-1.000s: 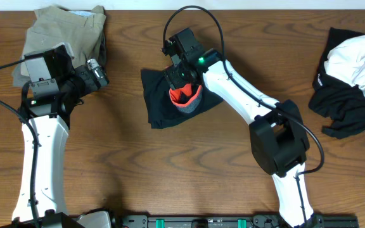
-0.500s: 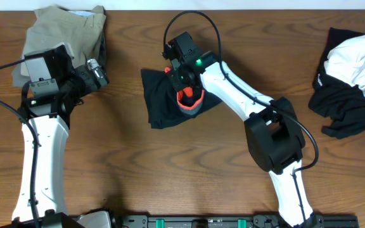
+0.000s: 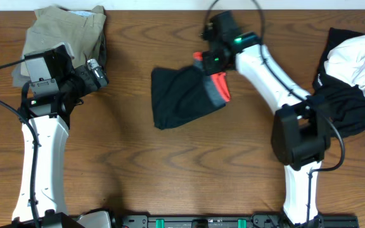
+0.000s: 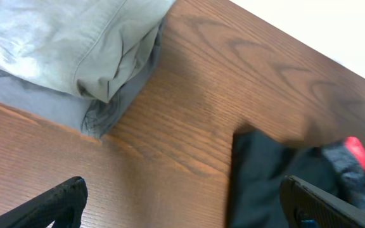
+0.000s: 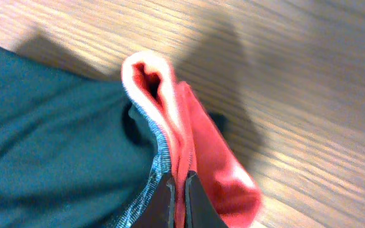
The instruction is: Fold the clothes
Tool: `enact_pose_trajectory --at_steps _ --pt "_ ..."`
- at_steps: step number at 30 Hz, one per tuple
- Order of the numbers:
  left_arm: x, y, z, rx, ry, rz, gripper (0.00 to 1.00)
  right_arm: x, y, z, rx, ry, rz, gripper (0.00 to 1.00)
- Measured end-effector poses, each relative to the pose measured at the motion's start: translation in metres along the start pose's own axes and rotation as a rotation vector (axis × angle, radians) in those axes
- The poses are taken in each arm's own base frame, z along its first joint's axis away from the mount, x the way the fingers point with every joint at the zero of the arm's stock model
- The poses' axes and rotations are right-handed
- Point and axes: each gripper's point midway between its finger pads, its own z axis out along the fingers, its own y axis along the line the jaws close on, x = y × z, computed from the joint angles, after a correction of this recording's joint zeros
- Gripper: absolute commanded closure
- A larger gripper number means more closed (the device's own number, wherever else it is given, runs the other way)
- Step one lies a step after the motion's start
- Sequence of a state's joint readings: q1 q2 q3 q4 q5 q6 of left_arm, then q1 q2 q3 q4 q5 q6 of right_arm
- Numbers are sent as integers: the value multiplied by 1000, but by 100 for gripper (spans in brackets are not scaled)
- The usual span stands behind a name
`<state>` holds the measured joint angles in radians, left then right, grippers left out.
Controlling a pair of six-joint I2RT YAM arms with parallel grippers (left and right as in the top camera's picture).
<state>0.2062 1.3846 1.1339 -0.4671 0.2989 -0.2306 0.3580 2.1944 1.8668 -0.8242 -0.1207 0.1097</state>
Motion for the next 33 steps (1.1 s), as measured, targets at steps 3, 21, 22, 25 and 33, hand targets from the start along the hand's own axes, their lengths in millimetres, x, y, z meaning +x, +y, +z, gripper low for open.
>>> enact_pose_trajectory --at_steps 3,21,22,25,33 --pt "-1 2 0 -11 -4 2 2 6 -21 -3 13 30 47 21" --pt "13 -46 7 71 14 149 2 12 -55 -66 -54 31 168 4" --pt "17 -57 8 92 16 174 2 8 -62 -77 -50 7 180 4" --pt "33 -102 20 180 28 271 2 1 -90 -108 -27 -60 234 3" --pt "110 -197 84 355 131 460 2 17 -148 -129 26 -58 365 3"
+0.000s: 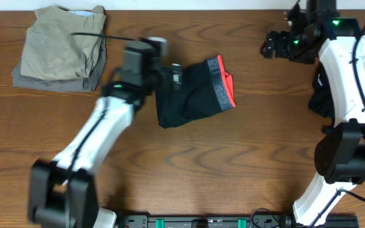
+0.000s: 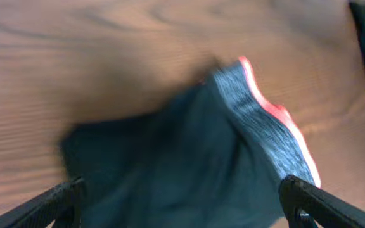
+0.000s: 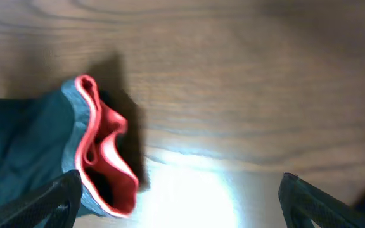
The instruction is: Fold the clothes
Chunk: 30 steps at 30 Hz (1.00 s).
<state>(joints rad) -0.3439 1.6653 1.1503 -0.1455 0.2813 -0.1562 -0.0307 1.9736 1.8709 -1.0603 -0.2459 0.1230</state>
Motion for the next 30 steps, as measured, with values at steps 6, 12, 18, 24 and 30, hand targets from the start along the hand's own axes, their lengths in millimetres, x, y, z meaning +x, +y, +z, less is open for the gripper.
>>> enact_pose_trajectory --at_steps 6,12,18,24,30 --pt "6 -55 54 68 112 78 2 5 -2 -1 2 21 9 2" --pt "7 -104 89 74 233 176 2 9 -3 -1 5 38 13 2" --pt "25 -114 109 -1 305 243 2 8 -4 -1 6 32 12 1" --pt "29 -104 114 -55 308 254 2 -16 -25 -6 19 -61 38 1" --pt "31 -104 116 -101 297 277 2 -32 -75 -20 65 -133 124 1"
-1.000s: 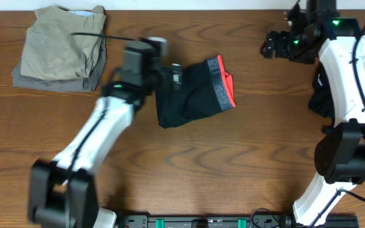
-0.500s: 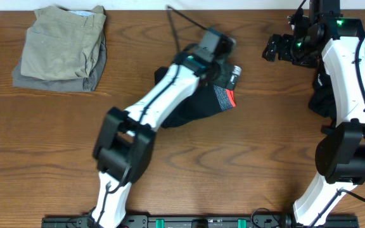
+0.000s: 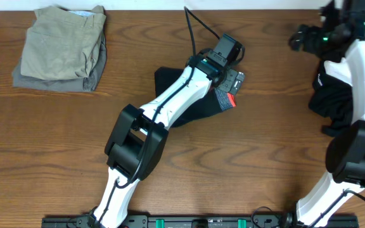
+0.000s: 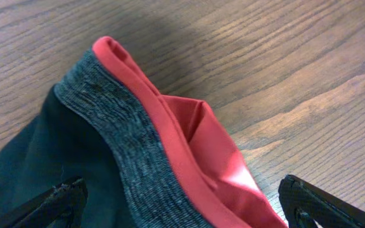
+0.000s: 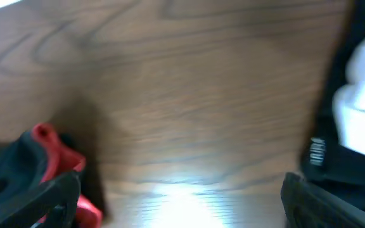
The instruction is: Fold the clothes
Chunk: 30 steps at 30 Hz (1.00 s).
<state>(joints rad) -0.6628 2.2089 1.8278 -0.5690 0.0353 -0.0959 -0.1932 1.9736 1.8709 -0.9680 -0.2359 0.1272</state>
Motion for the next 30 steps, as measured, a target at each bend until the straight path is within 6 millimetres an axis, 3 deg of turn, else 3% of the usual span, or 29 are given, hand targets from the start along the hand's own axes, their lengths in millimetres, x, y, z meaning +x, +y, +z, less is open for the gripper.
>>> enact_pose_trajectory --at_steps 6,23,27,30 --pt "12 -4 16 -15 35 14 2 -2 -27 -6 30 -3 53 1" --pt "50 0 46 -91 155 99 2 -1 -27 -6 30 0 55 1" --pt "53 4 48 -119 175 133 11 -1 -27 -6 31 0 55 1" --pt "58 11 47 -162 205 171 30 -1 -27 -6 30 -1 55 1"
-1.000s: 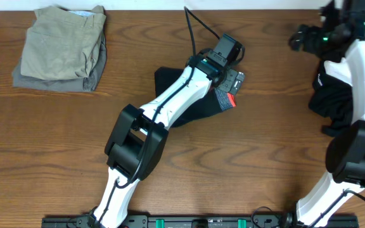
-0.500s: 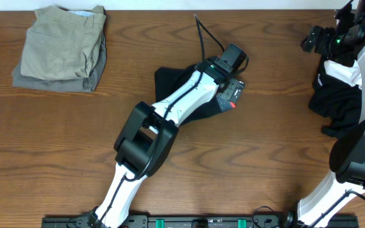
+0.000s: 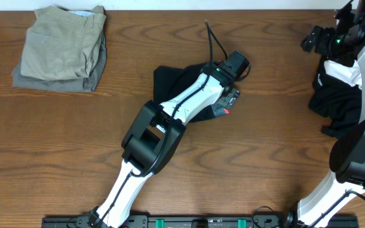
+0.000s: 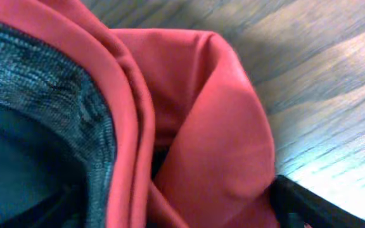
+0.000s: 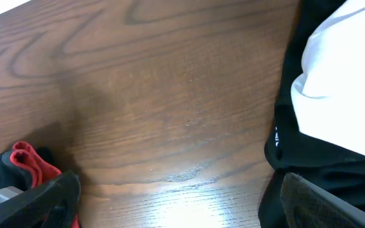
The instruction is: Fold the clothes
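Black shorts (image 3: 173,81) with a grey band (image 4: 56,107) and a red waistband (image 4: 214,126) lie in the middle of the table. My left gripper (image 3: 229,101) is low over the waistband end of them. It is open, and the red fabric fills the space between its fingers (image 4: 312,209). My right gripper (image 3: 313,39) hangs open at the back right with nothing in it, its fingers (image 5: 325,202) wide apart over bare wood. From there the red waistband (image 5: 29,162) shows at the far left.
A folded khaki garment (image 3: 62,45) on a grey one lies at the back left. A loose pile of black clothes (image 3: 339,101) and a white one (image 5: 344,76) lies at the right edge, below my right gripper. The wooden table (image 3: 265,158) runs between them.
My left gripper has come down closer onto the red waistband, which now fills its view. My right gripper has shifted slightly further right, toward the pile.
My right gripper was shut on the shorts' red waistband while the left hung open by the khaki pile. Then the right had let go and stood at the back right, and the left was over the shorts. The left then reached the waistband and now straddles it.
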Tool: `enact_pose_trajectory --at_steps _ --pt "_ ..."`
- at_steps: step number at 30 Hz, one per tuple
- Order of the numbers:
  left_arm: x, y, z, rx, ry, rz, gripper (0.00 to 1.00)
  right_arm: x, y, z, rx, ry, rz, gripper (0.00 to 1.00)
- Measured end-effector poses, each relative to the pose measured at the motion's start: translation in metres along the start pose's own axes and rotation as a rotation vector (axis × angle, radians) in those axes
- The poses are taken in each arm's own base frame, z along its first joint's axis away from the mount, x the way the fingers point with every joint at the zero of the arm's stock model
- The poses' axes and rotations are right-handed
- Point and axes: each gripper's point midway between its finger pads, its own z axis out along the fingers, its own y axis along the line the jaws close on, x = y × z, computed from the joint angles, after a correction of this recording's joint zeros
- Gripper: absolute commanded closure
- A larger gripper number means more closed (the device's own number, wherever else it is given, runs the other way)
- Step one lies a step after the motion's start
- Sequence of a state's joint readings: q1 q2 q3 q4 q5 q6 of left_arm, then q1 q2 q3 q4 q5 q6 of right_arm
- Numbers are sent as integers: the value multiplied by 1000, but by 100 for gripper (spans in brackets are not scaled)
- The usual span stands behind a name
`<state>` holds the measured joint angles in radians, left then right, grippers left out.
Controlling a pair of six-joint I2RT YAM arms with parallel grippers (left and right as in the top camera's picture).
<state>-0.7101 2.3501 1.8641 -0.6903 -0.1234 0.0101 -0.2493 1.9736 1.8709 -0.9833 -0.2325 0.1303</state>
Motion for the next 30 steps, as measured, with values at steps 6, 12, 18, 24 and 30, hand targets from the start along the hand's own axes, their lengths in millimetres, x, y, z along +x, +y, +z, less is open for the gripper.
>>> enact_pose_trajectory --at_steps 6,12,18,24,30 --pt "22 26 -1 -145 95 95 73 0 0 0 0 0 0 1" --pt "26 53 0 -235 128 162 94 -1 0 0 0 -3 -1 1" --pt "33 88 2 -294 165 137 94 -1 0 0 0 -3 -1 1" --pt "49 127 0 -334 223 75 94 -1 1 0 -1 -2 -2 1" --pt "45 175 -38 -366 164 -68 94 0 5 1 -6 -1 -11 1"
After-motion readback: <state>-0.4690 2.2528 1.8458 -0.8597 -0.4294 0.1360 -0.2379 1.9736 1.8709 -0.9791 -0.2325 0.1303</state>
